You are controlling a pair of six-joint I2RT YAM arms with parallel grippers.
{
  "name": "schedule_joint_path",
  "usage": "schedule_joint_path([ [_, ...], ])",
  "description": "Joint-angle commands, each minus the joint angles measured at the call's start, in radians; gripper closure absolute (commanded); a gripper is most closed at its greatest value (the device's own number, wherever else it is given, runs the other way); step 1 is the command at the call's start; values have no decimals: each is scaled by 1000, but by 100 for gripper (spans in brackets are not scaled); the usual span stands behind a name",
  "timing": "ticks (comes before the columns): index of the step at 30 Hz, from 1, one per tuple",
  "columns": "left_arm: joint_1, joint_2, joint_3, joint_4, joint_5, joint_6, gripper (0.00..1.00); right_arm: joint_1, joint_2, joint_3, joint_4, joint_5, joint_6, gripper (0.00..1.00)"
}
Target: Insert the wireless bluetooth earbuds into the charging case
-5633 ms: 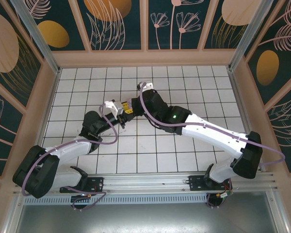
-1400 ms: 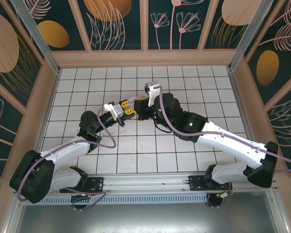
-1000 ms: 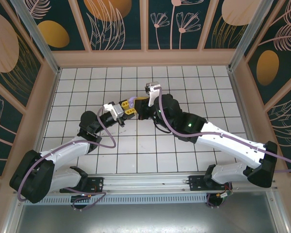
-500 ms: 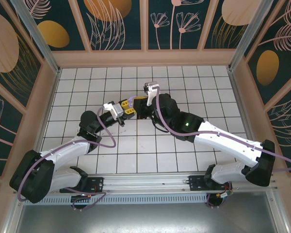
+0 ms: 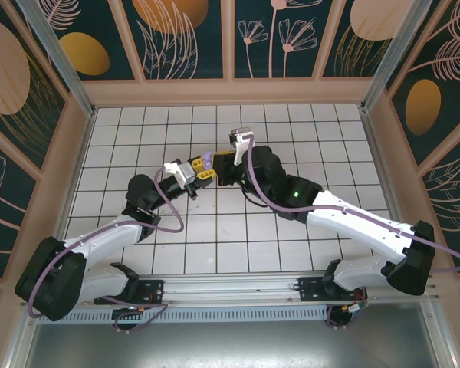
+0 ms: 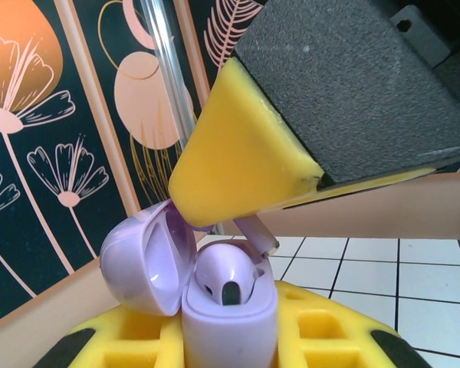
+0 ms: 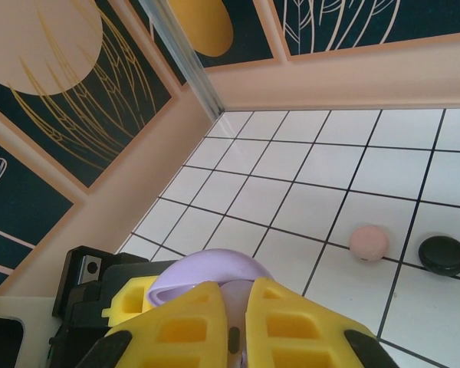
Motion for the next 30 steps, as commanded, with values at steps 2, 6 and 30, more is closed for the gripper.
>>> schedule_joint_path([
  [2,-8,-17,27,53,54,-17,100,-20,29,1,35,-4,-4,90],
  [6,-10,-17,27,53,56,-19,100,-23,40,6,36,-10,-4,90],
  [30,-13,-16,33,49,68,-17,100,-49,63,15,25,2,142,91],
])
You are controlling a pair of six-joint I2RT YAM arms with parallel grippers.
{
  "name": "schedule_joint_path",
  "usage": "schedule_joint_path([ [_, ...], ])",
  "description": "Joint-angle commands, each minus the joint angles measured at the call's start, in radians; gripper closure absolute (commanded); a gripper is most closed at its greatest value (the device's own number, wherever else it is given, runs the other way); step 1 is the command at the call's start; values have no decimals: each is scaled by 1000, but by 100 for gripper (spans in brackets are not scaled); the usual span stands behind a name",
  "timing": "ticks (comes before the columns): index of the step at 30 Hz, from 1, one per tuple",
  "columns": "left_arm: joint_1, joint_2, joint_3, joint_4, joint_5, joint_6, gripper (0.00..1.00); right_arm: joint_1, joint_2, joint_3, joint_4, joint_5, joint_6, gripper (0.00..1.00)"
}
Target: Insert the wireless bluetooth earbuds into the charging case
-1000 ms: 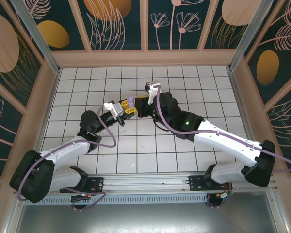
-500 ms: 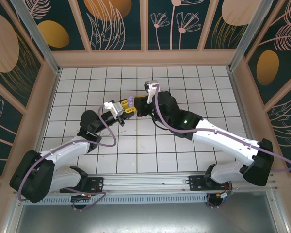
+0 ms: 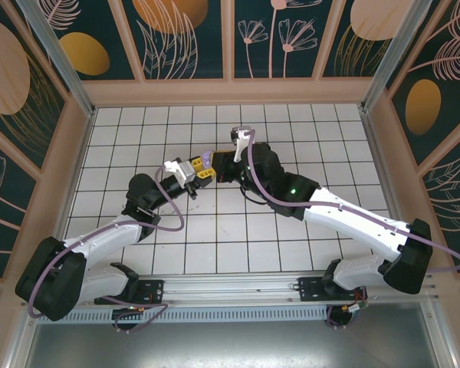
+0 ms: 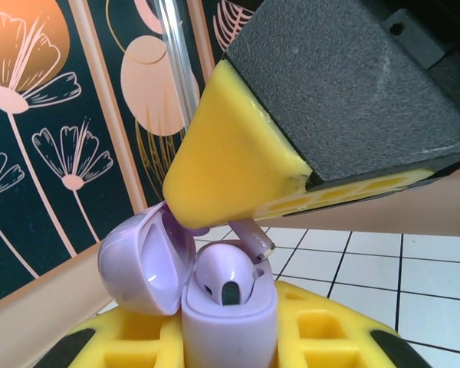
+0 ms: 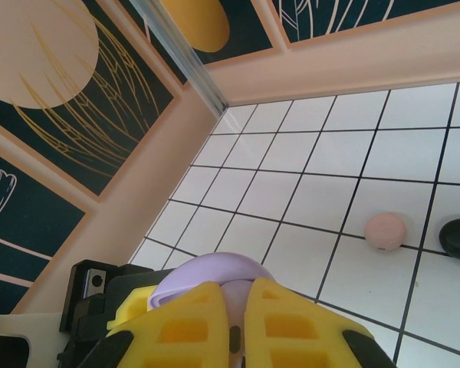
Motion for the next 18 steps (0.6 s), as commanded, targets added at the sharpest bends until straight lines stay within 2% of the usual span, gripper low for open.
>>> schedule_joint_path([
  [1,-17,-16,33,79,89,-4,100,-19,35,12,12,46,45,91],
  [9,-18,-17,35,78,89,-6,100,-18,6,-40,85,79,63,92],
  [18,-18,-18,37,74,96,0,100,1,-12,-83,171,30,-58,92],
])
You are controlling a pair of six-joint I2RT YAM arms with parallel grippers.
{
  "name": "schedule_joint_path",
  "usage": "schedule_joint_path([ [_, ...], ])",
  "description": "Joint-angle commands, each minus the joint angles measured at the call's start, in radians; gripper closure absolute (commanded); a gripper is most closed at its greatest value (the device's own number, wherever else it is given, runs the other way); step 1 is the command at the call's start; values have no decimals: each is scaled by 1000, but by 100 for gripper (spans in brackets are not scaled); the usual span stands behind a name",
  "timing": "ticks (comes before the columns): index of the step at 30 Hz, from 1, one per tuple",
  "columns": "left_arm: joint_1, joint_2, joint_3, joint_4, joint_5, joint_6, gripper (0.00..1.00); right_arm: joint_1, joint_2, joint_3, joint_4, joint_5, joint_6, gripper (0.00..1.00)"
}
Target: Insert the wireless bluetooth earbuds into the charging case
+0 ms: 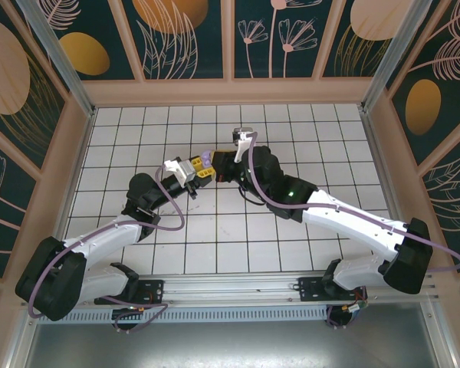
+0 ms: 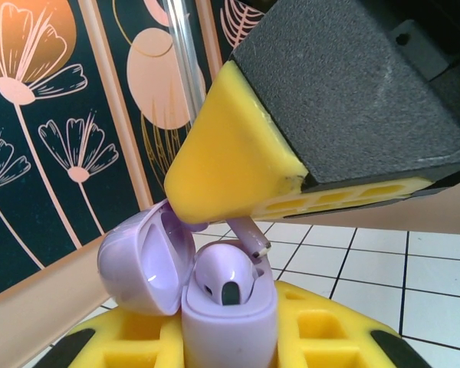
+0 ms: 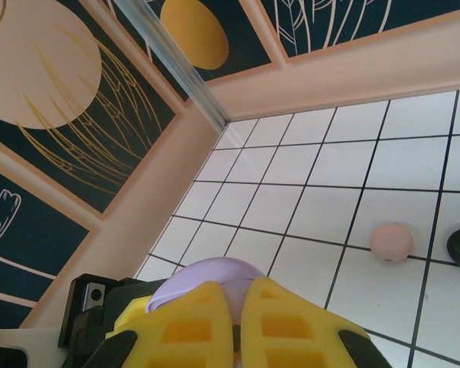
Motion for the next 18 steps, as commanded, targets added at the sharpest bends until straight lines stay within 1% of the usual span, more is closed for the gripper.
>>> schedule_joint_path([
  [1,-19,-19,36,88,110,0,100,-1,-9,-29,71,5,-64,92],
  [10,-20,-27,36,80,121,4,100,0,-10,-31,77,9,-84,92],
  [16,-20,-28,33,75,123,6,100,7,-41,-58,136,-15,-112,92],
  [18,-20,-28,33,74,123,8,100,12,-62,-89,180,-36,-128,92],
])
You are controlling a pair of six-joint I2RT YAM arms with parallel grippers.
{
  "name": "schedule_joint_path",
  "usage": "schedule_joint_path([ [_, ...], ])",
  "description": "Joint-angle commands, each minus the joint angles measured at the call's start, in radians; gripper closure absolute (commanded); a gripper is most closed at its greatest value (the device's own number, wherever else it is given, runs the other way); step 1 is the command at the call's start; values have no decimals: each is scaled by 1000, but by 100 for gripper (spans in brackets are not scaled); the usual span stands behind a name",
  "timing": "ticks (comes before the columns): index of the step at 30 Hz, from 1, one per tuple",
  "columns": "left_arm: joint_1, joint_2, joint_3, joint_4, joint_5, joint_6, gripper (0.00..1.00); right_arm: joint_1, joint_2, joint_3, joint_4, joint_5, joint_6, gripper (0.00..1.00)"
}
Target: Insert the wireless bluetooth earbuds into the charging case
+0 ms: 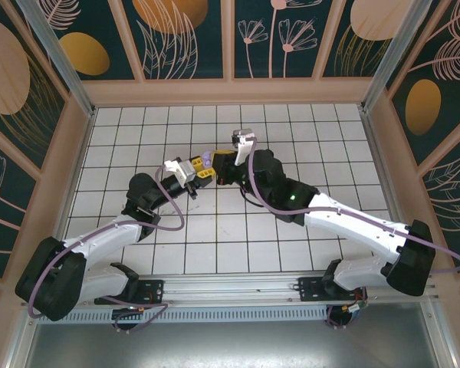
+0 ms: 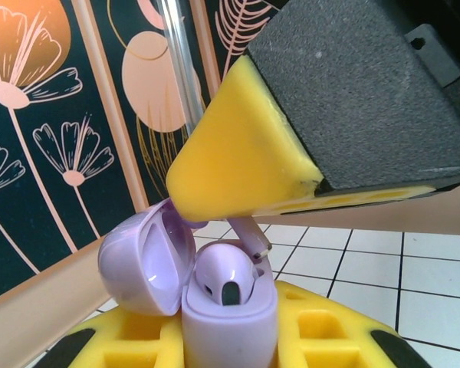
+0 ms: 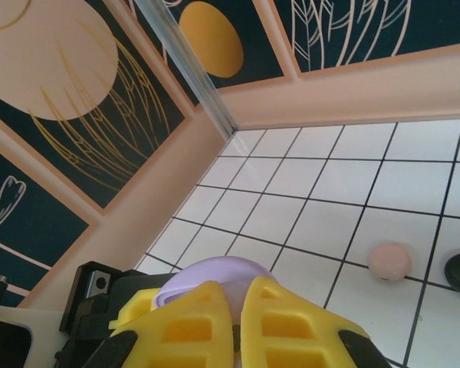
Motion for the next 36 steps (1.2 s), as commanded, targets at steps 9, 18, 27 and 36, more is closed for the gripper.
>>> schedule_joint_path([
  [9,-20,-29,35,76,107,5,100,8,-32,-52,102,-7,-32,92],
  [18,-24,-34,30,98,111,-15,100,9,-52,-154,242,72,-31,96],
  [27,-28,-33,27,99,107,-17,100,8,-65,-176,291,74,-26,96],
  [36,-28,-30,27,94,96,-14,100,16,-50,-134,243,7,-35,96],
])
